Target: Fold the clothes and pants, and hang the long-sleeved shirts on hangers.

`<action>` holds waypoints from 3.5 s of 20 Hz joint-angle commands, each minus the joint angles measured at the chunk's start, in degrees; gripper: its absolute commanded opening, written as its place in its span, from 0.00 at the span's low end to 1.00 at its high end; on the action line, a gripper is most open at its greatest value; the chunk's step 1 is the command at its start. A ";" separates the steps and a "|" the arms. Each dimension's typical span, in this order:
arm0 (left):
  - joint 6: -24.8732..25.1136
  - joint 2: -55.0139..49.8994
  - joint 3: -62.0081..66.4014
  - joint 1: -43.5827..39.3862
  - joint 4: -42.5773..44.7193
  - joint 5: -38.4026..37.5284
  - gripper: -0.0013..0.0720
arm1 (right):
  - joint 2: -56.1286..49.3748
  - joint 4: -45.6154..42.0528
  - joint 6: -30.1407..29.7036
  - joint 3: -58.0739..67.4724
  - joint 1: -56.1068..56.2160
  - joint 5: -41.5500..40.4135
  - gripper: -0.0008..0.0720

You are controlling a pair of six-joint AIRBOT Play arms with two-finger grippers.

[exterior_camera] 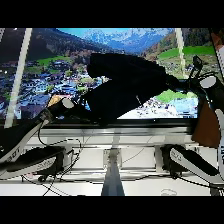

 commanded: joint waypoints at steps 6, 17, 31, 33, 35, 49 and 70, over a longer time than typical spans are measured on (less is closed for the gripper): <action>7.19 6.56 13.20 14.40 -3.08 -2.64 0.03 | 8.11 2.62 -4.61 5.05 0.02 9.42 0.06; 23.19 24.24 43.43 20.94 -11.91 14.25 0.03 | 13.62 31.08 -10.58 31.21 7.04 11.61 0.06; 31.78 35.98 43.32 20.98 6.99 29.16 0.03 | 11.76 22.93 -7.63 43.91 25.70 5.03 0.06; 28.83 27.67 43.32 20.87 6.97 26.12 0.03 | 7.80 14.08 -3.93 43.91 25.73 3.06 0.06; 24.22 18.43 43.32 20.85 6.99 18.16 0.03 | 1.79 7.04 -0.85 43.85 25.70 5.51 0.06; 9.99 -7.37 39.32 13.84 1.31 -11.56 0.03 | -19.02 -8.81 1.36 37.44 7.87 16.11 0.06; 0.87 -15.72 36.35 -2.40 15.69 -26.56 0.97 | -25.79 -18.62 -11.74 36.06 -0.46 24.74 0.92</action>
